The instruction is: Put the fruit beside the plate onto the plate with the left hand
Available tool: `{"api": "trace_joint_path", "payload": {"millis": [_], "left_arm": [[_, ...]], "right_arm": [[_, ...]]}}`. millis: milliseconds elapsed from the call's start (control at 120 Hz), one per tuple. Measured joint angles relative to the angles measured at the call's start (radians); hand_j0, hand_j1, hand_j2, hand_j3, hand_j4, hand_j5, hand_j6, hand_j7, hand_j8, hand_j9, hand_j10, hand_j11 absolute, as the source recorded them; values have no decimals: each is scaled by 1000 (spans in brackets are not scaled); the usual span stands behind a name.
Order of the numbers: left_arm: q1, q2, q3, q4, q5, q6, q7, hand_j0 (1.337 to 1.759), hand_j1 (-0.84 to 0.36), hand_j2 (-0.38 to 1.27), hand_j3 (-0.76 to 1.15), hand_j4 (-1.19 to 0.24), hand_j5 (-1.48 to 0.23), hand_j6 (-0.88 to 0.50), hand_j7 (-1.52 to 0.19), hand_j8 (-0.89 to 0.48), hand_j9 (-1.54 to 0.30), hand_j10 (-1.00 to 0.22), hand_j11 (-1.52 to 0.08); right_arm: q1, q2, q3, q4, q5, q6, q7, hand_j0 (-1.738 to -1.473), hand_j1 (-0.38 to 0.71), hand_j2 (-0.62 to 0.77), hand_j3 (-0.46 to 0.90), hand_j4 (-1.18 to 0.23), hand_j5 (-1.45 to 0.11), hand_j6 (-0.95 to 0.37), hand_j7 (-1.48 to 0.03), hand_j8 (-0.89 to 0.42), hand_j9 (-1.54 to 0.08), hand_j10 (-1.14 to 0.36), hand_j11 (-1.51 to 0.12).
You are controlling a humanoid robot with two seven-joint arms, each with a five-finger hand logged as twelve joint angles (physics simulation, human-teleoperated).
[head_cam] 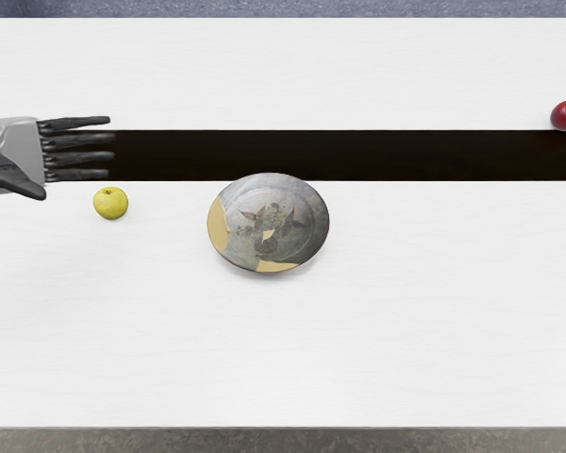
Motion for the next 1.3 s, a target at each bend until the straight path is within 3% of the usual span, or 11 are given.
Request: {"api": "trace_joint_path", "payload": {"millis": [200,308,425,483,550,633,767,883,1017,1225,1300], "left_arm": [[-37,11,-15,3,20,0,12,1658,349,0,0,5,1,6,1,5,0,4,0],[-169,-116,-35,-4,131,0,103,1658,349,0,0,4,1,5,0,4,0,3,0],[-183,-159,-43,-9,240,0,192,1658,307,6,0,-33,-45,-33,-45,-33,-45,-34,-46],[-182,-164,-42,-10,260,0,221,1658,274,12,0,-61,-81,-61,-81,-61,-81,-61,-81],[-246,-244,-39,-13,275,0,239,1658,261,14,0,-73,-95,-72,-95,-72,-95,-73,-95],[-338,-268,-37,-14,315,0,250,1658,261,14,0,-73,-95,-73,-95,-73,-95,-73,-95],[-337,-313,-34,-15,496,57,256,1658,269,13,0,-68,-87,-68,-87,-68,-87,-67,-87],[-338,-341,-13,-23,677,287,258,1658,272,13,0,-66,-84,-66,-84,-66,-84,-65,-84],[-341,-364,92,-40,858,466,258,1658,274,13,0,-65,-82,-66,-82,-66,-82,-65,-82],[-422,-366,312,-100,1043,523,259,1658,273,14,0,-69,-85,-70,-84,-69,-84,-68,-84],[-419,-384,368,-105,1112,557,259,1658,272,14,0,-69,-85,-70,-85,-70,-85,-69,-85]], "right_arm": [[-1,0,0,0,0,0,0,-1658,-327,-4,0,-19,-24,-19,-24,-19,-24,-19,-24],[0,0,0,0,0,0,0,-1658,-327,-4,0,-19,-24,-19,-24,-19,-24,-19,-24],[0,0,0,0,0,0,0,-1658,-327,-4,0,-19,-24,-19,-24,-19,-24,-19,-24],[0,0,0,0,0,0,0,-1658,-327,-4,0,-19,-24,-19,-24,-19,-24,-19,-24],[0,0,0,0,0,0,0,-1658,-327,-4,0,-19,-24,-19,-24,-19,-24,-19,-24],[0,0,0,0,0,0,0,-1658,-327,-4,0,-19,-24,-19,-24,-19,-24,-19,-24],[0,0,0,0,0,0,0,-1658,-327,-4,0,-19,-24,-19,-24,-19,-24,-19,-24],[0,0,0,0,0,0,0,-1658,-327,-4,0,-19,-24,-19,-24,-19,-24,-19,-24],[0,0,0,0,0,0,0,-1658,-327,-4,0,-19,-24,-19,-24,-19,-24,-19,-24],[0,0,0,0,0,0,0,-1658,-327,-4,0,-19,-24,-19,-24,-19,-24,-19,-24],[0,0,0,0,0,0,0,-1658,-327,-4,0,-19,-24,-19,-24,-19,-24,-19,-24]]}}
